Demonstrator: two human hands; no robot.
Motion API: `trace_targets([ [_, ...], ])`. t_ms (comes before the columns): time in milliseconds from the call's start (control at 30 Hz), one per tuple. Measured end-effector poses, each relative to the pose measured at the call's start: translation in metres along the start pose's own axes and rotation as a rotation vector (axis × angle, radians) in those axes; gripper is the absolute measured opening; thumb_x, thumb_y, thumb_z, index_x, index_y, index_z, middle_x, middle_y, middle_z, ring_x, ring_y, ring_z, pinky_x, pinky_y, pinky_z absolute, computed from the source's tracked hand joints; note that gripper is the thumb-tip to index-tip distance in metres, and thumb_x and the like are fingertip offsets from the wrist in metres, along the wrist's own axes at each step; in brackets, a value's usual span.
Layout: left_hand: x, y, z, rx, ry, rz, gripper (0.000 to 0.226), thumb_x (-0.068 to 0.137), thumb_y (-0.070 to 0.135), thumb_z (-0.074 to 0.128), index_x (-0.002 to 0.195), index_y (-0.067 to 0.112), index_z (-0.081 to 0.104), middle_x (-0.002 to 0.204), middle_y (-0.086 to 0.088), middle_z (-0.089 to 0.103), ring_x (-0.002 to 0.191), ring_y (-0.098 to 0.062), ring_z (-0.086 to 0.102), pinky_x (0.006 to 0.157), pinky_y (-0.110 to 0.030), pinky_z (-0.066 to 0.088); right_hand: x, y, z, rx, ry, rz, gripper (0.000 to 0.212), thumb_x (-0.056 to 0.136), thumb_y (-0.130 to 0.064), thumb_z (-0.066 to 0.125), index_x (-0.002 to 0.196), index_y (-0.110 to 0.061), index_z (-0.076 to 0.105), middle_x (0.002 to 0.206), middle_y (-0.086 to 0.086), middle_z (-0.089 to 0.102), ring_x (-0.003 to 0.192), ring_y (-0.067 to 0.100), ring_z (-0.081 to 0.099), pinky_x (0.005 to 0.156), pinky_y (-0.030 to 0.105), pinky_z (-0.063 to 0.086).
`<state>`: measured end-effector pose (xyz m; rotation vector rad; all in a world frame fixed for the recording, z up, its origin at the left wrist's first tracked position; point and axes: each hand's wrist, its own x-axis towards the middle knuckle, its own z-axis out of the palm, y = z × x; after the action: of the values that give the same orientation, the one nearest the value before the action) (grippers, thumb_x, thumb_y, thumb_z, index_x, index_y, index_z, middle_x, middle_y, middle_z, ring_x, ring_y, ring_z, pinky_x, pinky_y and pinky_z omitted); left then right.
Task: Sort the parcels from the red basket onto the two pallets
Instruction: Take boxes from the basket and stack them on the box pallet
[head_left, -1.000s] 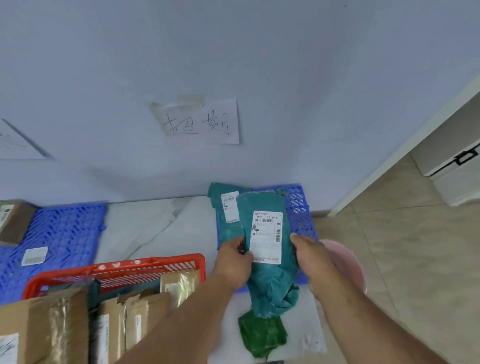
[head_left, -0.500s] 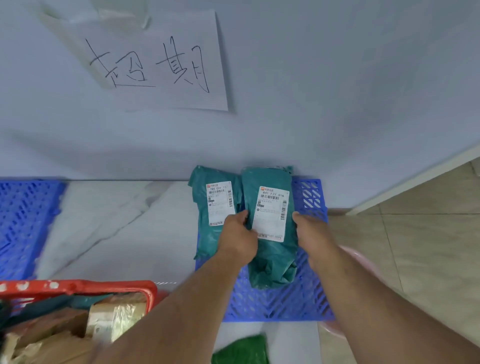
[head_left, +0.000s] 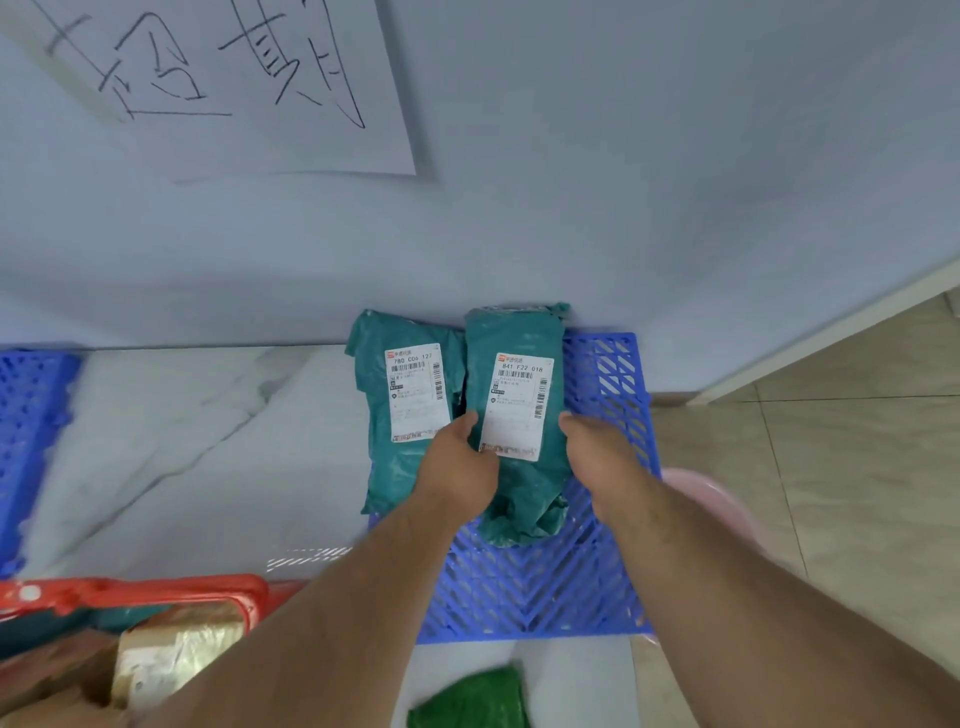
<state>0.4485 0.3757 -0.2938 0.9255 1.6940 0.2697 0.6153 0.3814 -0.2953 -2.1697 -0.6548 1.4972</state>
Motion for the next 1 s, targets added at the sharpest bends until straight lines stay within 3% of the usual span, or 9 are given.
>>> trace_targets([
  [167,-0.035,0.015,-0.018,-0.069,0.017,0.007,0.056,0.104,0.005,0.052,0.157,0.02,0.044,0.089,0.018,0.06,0.065,-0.013,0.058,0.044,-0.02,0.046,-0.029,-0.013,-0.011,0.01,0.042,0.011,0.037,0.11,-0.028,0.052,0.118,0.002,0.07,0.128,0.026,0.067,0.089,0.026,0.064,0.08,0.035,0.049],
  [233,-0.057,0.023,-0.028,-0.09,0.021,0.011,0.053,0.104,0.003,0.051,0.154,0.02,0.048,0.09,0.025,0.056,0.061,-0.011,0.056,0.042,-0.016,0.045,-0.049,-0.018,-0.015,0.025,0.048,0.002,0.033,0.109,-0.026,0.051,0.102,0.0,0.07,0.089,0.017,0.047,0.083,0.032,0.063,0.075,0.034,0.048],
  [267,-0.069,0.026,-0.034,-0.106,0.024,0.017,0.052,0.105,0.003,0.051,0.154,0.02,0.048,0.091,0.025,0.056,0.061,-0.012,0.054,0.042,-0.016,0.045,-0.06,-0.02,-0.015,0.023,0.048,0.0,0.032,0.108,-0.025,0.051,0.091,-0.003,0.067,0.09,0.031,0.052,0.111,0.039,0.07,0.071,0.033,0.047],
  [300,-0.083,0.028,-0.04,-0.116,0.027,0.021,0.052,0.104,0.003,0.052,0.154,0.02,0.048,0.091,0.02,0.059,0.06,-0.013,0.053,0.043,-0.016,0.045,-0.071,-0.019,-0.014,0.027,0.05,-0.007,0.032,0.107,-0.024,0.051,0.081,-0.009,0.061,0.081,0.022,0.048,0.086,0.015,0.031,0.066,0.032,0.041],
  [467,-0.163,0.015,-0.087,-0.137,0.026,0.009,0.056,0.102,0.006,0.056,0.156,0.02,0.046,0.084,-0.001,0.065,0.058,-0.014,0.054,0.044,-0.015,0.045,-0.157,-0.022,0.002,0.174,-0.002,-0.056,0.013,0.105,-0.031,0.06,0.106,-0.028,0.073,0.089,-0.009,0.065,0.08,0.011,0.057,0.077,0.027,0.048],
  [600,-0.225,-0.003,-0.145,-0.168,0.049,0.068,0.051,0.102,0.012,0.062,0.152,0.017,0.05,0.101,0.016,0.066,0.082,-0.014,0.067,0.071,-0.021,0.055,-0.23,-0.016,0.034,0.21,-0.077,-0.121,0.012,0.098,-0.039,0.062,0.093,-0.033,0.072,0.093,-0.016,0.065,0.088,0.004,0.059,0.085,0.025,0.049],
  [733,-0.273,-0.046,-0.215,-0.151,0.074,0.103,0.06,0.101,0.021,0.065,0.158,0.022,0.045,0.157,0.004,0.051,0.118,-0.021,0.066,0.108,-0.042,0.053,-0.301,-0.002,0.078,0.176,-0.134,-0.142,0.018,0.091,-0.053,0.061,0.096,-0.037,0.069,0.107,-0.014,0.067,0.101,0.007,0.062,0.095,0.031,0.051],
  [867,-0.309,-0.105,-0.289,-0.172,0.134,0.102,0.059,0.099,0.024,0.068,0.155,0.024,0.049,0.153,0.0,0.056,0.127,-0.025,0.063,0.111,-0.049,0.051,-0.372,0.015,0.128,0.12,-0.152,-0.103,0.05,0.102,-0.05,0.057,0.144,-0.023,0.063,0.137,-0.004,0.063,0.132,0.019,0.058,0.12,0.049,0.044],
  [1000,-0.336,-0.161,-0.342,-0.2,0.205,0.075,0.055,0.099,0.024,0.068,0.152,0.025,0.053,0.146,0.0,0.062,0.125,-0.027,0.065,0.111,-0.051,0.051,-0.412,0.046,0.174,0.075,-0.195,-0.062,0.051,0.094,-0.063,0.058,0.129,-0.027,0.07,0.139,-0.002,0.07,0.125,0.019,0.064,0.116,0.052,0.048],
])
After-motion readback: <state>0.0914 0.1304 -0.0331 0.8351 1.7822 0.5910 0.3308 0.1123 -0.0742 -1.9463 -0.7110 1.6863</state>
